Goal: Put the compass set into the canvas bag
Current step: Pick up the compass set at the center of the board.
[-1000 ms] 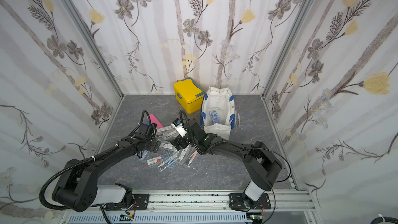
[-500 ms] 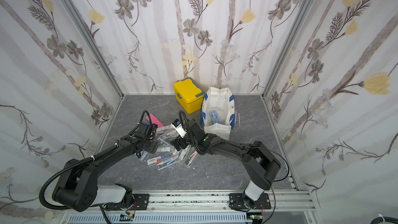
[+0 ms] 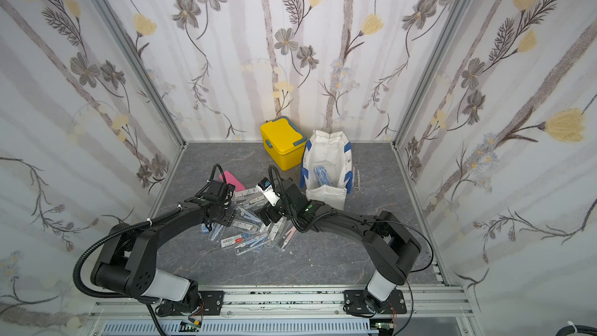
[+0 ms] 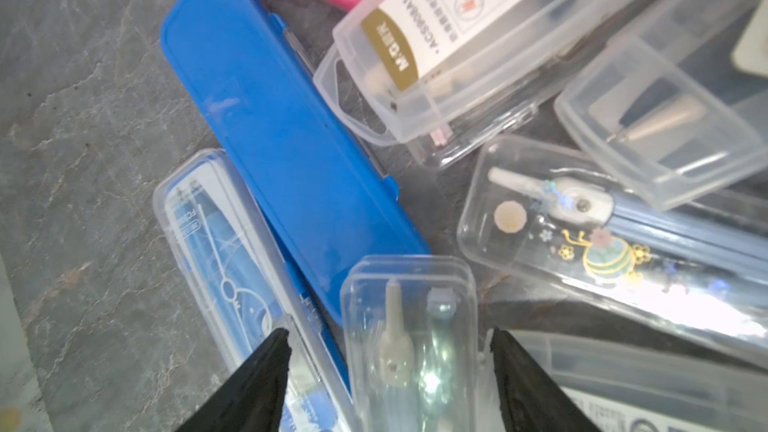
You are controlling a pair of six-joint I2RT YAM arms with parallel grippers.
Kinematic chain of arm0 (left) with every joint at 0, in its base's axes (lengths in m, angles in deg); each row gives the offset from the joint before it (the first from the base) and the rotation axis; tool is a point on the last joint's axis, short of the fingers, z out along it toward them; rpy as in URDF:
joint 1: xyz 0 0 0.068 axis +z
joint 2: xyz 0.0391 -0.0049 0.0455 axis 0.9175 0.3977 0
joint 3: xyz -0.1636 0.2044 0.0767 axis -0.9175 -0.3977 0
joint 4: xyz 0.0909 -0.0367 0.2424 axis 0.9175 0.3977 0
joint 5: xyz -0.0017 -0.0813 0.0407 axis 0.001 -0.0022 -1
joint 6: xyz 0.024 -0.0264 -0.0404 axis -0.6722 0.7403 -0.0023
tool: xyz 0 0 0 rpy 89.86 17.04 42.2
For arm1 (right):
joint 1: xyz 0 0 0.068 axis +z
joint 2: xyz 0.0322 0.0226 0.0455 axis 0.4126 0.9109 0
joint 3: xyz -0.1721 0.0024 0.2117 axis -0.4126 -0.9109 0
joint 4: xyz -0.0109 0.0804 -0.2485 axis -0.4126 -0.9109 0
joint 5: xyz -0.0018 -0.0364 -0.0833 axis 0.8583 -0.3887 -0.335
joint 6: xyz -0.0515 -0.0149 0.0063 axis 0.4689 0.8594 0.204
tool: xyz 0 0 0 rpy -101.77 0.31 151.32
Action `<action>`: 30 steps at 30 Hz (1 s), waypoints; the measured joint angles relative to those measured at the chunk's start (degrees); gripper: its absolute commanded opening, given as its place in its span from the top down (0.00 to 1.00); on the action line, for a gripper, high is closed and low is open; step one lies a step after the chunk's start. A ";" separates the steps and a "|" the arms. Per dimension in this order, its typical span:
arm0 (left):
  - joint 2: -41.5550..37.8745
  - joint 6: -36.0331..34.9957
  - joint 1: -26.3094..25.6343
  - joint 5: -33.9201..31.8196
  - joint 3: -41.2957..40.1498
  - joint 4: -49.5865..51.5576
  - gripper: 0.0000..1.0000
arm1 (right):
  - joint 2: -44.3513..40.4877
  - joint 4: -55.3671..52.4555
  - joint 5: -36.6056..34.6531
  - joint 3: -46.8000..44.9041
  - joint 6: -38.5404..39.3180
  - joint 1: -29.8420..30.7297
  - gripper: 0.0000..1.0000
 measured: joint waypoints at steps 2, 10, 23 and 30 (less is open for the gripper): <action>1.16 0.02 0.02 0.26 0.44 0.00 0.32 | 0.13 0.00 -0.02 0.00 0.02 0.00 0.01; 3.28 1.07 0.33 0.57 0.70 -0.11 0.40 | 0.15 -0.02 -0.39 0.07 0.22 0.00 0.00; 3.04 2.34 0.48 1.90 1.18 -1.68 0.55 | 0.11 0.42 -0.39 0.13 0.42 0.00 0.00; -1.79 2.51 0.48 3.78 1.18 -3.08 0.57 | 0.11 2.16 -0.83 -0.63 -0.50 -0.11 0.00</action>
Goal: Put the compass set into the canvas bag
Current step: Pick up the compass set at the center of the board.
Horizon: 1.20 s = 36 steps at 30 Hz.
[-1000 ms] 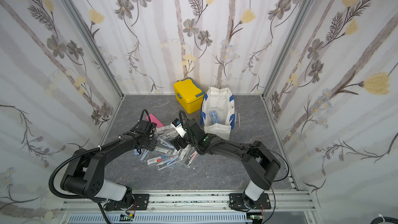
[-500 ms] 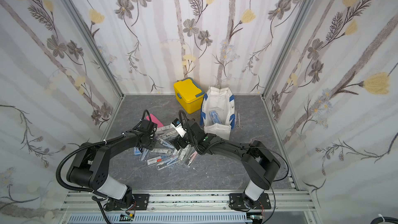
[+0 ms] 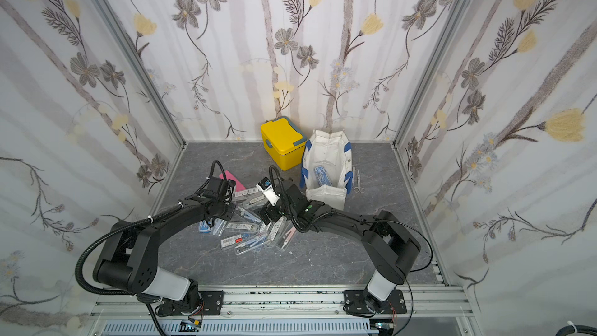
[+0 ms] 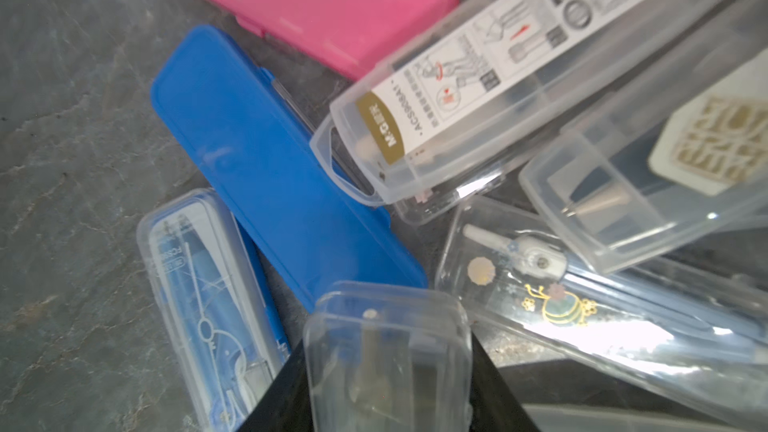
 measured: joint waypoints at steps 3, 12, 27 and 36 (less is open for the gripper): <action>-3.54 0.33 0.00 1.46 0.00 -1.62 0.56 | 0.00 2.14 0.00 -0.63 -0.59 -0.15 0.00; -15.28 8.17 -0.11 9.75 -2.47 -13.77 0.54 | 0.00 8.76 1.40 -1.14 -1.68 -0.15 0.00; -17.11 32.44 -2.86 16.83 -3.45 -33.35 0.53 | 7.15 16.39 4.52 7.89 -9.75 -0.07 0.30; -16.83 37.70 -3.91 16.81 -3.54 -36.79 0.53 | 10.84 15.52 3.58 13.16 -13.66 -0.07 0.54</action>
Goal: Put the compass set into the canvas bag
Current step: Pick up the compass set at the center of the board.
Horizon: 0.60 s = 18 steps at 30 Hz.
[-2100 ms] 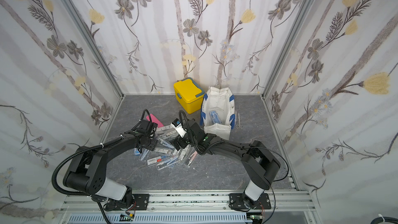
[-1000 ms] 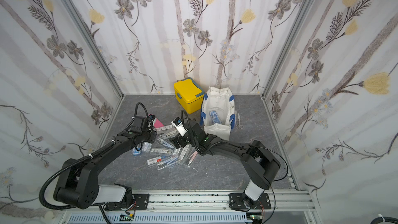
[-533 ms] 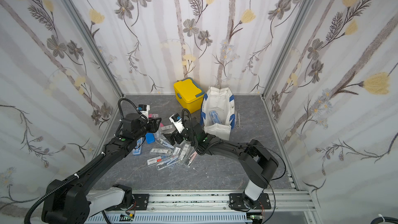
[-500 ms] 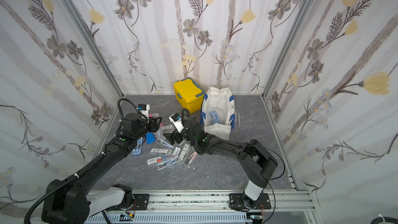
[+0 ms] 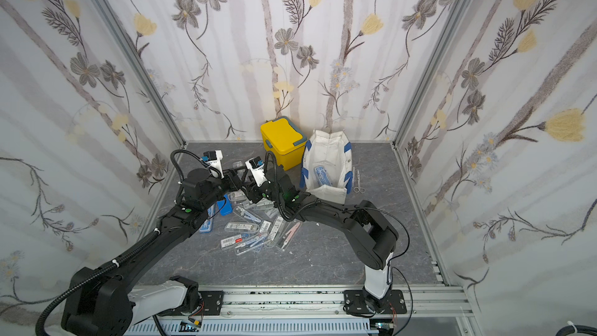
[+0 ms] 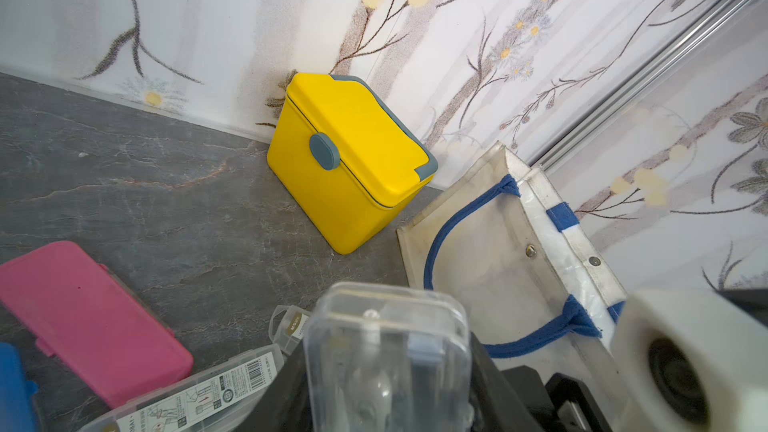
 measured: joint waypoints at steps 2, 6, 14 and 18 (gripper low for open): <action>0.04 0.33 -0.04 0.00 0.00 -0.35 0.53 | 0.04 -0.17 -0.79 0.20 -0.42 0.00 0.61; 0.22 0.90 -0.15 -0.02 0.02 -0.59 0.52 | 0.04 -0.28 -1.66 0.48 -1.05 0.00 0.70; 0.22 0.92 -0.17 -0.04 0.02 -0.76 0.49 | 0.04 0.22 -0.26 0.11 -0.92 0.02 0.84; 0.22 0.92 -0.15 0.02 0.02 -0.81 0.47 | 0.04 1.40 1.09 -0.63 -0.85 -0.07 0.88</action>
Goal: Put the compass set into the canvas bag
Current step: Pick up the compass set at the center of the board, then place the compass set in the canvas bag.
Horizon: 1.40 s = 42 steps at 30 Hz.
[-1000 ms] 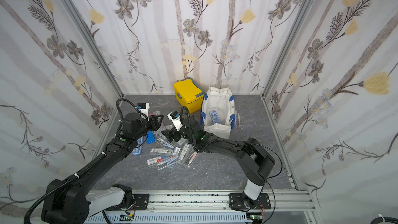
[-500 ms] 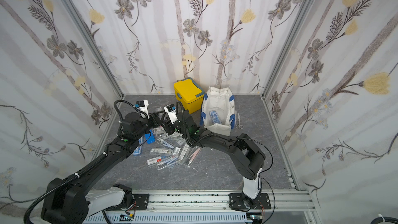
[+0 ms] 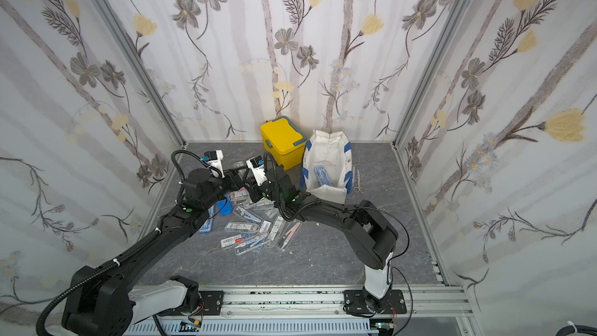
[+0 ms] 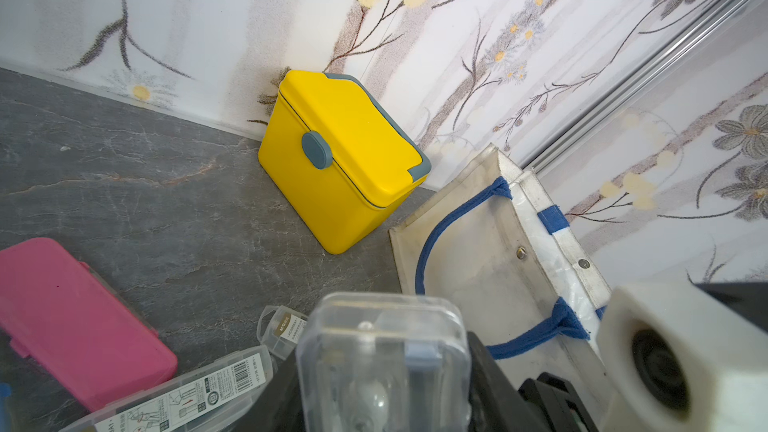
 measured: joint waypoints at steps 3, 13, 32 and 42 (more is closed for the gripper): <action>0.07 0.00 0.00 -0.02 0.00 -0.52 0.41 | 0.00 -0.04 0.50 -0.09 0.04 0.04 0.88; -2.62 0.15 0.44 -2.03 0.02 -1.36 0.00 | -0.87 -0.68 0.76 -0.11 0.57 -0.92 0.89; -10.21 4.90 4.61 -12.11 -6.73 -2.58 0.00 | -11.41 -20.72 -6.40 9.75 0.15 -17.25 0.90; -6.69 4.92 4.66 -4.92 -7.58 -6.08 0.00 | -13.38 -32.65 -11.08 8.11 1.68 -26.23 0.90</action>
